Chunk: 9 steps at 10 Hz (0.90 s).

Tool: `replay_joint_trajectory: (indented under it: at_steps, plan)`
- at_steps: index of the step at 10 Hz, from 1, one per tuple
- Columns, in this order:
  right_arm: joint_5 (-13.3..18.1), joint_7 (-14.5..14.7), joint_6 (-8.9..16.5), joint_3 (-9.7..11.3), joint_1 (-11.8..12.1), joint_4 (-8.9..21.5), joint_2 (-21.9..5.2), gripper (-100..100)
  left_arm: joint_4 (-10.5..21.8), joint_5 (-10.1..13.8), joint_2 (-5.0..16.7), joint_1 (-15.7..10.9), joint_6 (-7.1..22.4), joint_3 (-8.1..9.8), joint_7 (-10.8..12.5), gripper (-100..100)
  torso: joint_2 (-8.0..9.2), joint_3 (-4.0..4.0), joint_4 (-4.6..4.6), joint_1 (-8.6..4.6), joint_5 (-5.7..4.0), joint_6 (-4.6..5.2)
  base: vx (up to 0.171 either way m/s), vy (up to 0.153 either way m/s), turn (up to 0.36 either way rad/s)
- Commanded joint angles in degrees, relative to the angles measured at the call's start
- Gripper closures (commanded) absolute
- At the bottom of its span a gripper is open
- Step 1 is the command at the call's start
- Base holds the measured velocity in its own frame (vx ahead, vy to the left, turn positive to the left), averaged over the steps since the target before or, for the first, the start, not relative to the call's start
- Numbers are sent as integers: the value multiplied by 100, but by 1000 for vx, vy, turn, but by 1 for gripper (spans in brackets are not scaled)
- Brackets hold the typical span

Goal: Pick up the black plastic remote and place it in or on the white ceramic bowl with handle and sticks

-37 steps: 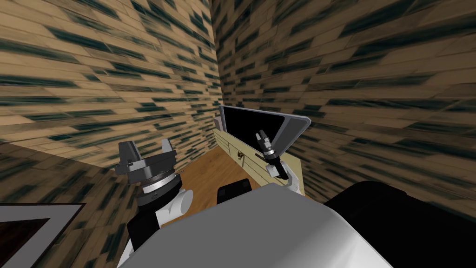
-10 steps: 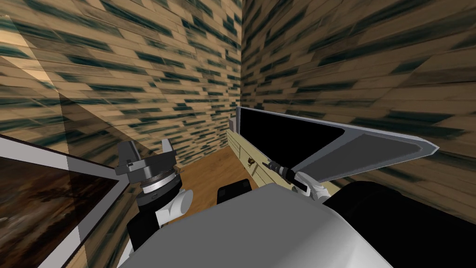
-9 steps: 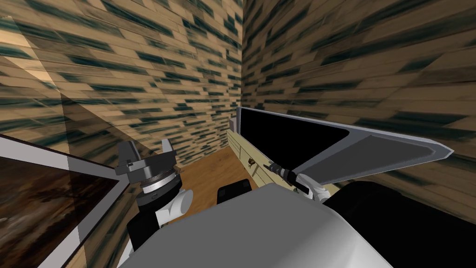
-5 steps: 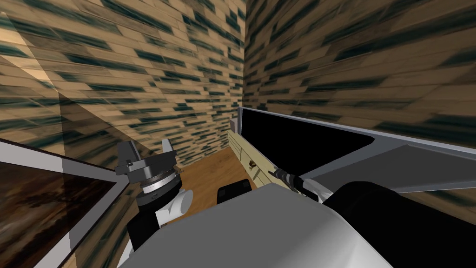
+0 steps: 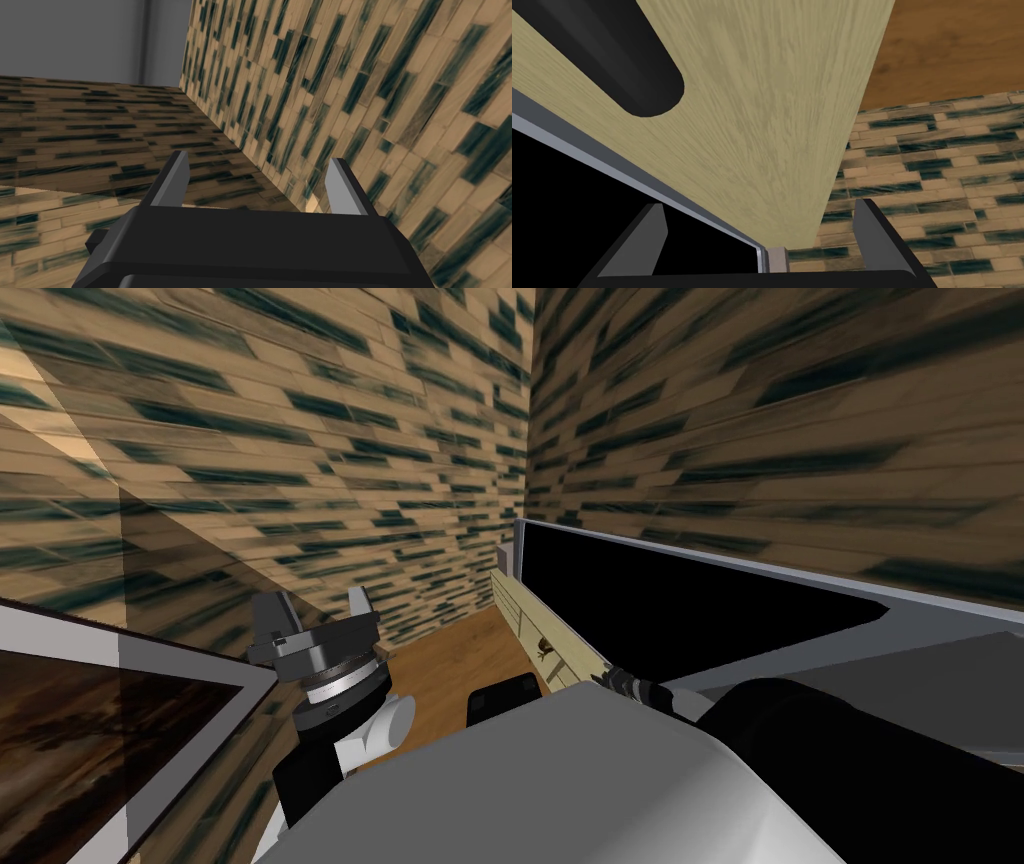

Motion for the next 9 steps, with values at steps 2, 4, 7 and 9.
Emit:
replay_joint_trajectory:
  at_steps: [2, 4, 7, 9]
  plan:
    - [169, 158, 7, 60, 135, 367, -93, -100, 0, 0, 0, 0, 0, 0, 0, 0, 4, 2, 1, 0, 0, 0, 84, -23, 34]
    - [275, 242, 34, 111, 248, 545, -139, -100, 0, 0, 0, 0, 0, 0, 0, 0, 6, 3, 1, -1, -1, -1, 75, -12, 26]
    - [458, 394, 85, 212, 458, 858, -217, -100, 0, 0, 0, 0, 0, 0, 0, 0, -1, -1, -1, 0, 1, 0, 94, -18, 31]
    - [599, 520, 132, 302, 637, 1109, -274, -100, 0, 0, 0, 0, 0, 0, 0, 0, 3, 1, 0, 5, 2, 0, 101, -13, 31]
